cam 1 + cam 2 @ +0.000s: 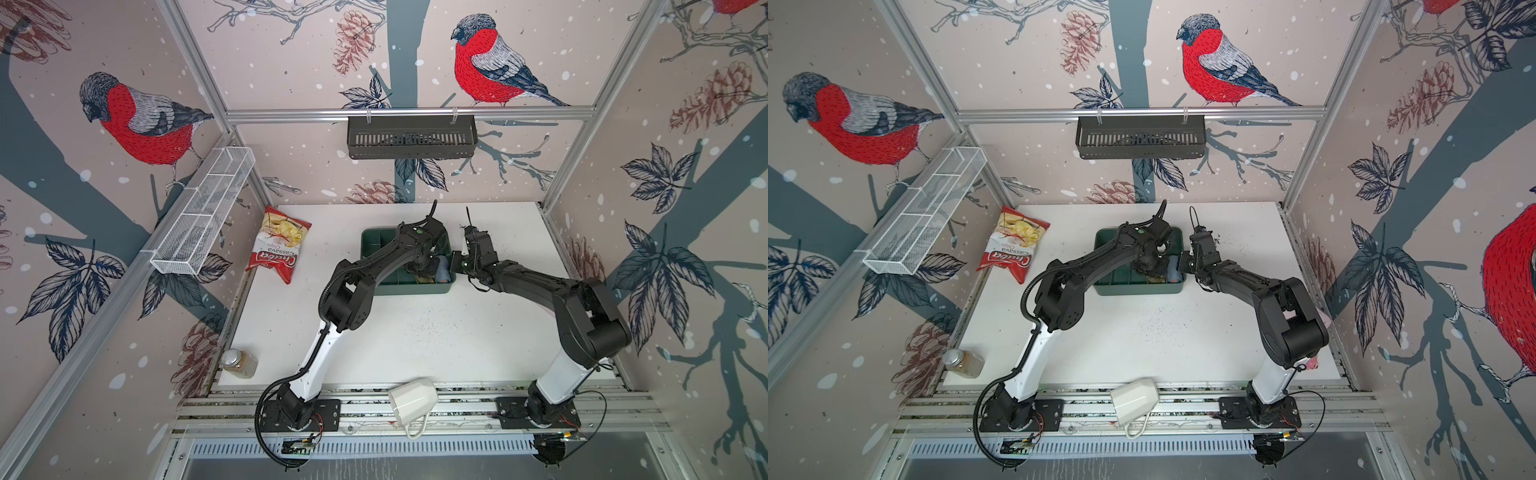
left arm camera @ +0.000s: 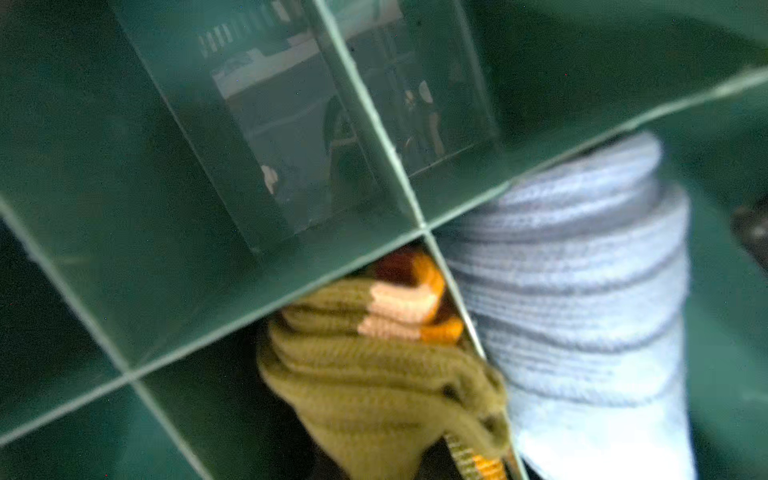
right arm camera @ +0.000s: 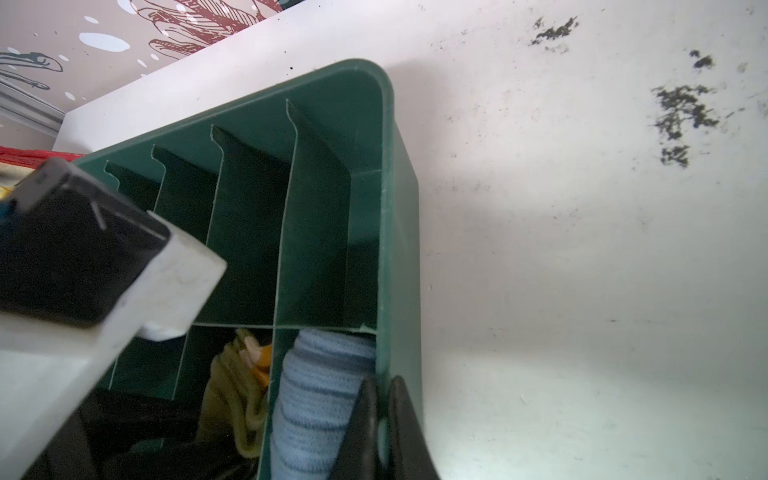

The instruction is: Roll the socks

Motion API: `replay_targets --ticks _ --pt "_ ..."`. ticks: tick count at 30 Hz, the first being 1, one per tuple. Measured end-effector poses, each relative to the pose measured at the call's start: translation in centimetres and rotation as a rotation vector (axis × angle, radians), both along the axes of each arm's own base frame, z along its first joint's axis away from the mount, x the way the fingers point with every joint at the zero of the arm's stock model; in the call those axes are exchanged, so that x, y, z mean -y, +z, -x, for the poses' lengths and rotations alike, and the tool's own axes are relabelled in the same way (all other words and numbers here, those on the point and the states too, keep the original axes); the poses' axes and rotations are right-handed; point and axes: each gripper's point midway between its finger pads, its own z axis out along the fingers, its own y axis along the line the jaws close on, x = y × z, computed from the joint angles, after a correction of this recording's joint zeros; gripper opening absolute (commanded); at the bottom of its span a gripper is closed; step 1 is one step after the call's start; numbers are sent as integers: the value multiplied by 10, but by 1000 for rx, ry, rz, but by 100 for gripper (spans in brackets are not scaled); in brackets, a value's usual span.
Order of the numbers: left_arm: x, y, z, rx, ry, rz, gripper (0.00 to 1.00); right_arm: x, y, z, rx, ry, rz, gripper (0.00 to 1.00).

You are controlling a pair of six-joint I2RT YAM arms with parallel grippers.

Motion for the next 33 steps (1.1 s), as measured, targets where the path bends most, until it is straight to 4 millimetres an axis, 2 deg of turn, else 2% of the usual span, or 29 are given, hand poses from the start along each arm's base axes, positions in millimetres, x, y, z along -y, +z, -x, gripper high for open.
replay_targets --ticks 10,19,25,27,29,33 --pt "4 5 1 -3 15 135 18 -1 0 -1 6 3 -3 2" --pt "6 10 2 3 10 153 30 -1 1 -1 7 3 -3 6" --pt "5 14 4 0 7 161 32 -1 1 0 5 4 -2 10" --pt "5 16 5 3 7 163 33 -1 1 0 5 4 -2 13" --pt "4 20 6 7 6 168 40 -1 0 0 2 5 -1 18" --pt "4 29 8 18 0 180 49 0 -1 1 -2 5 1 27"
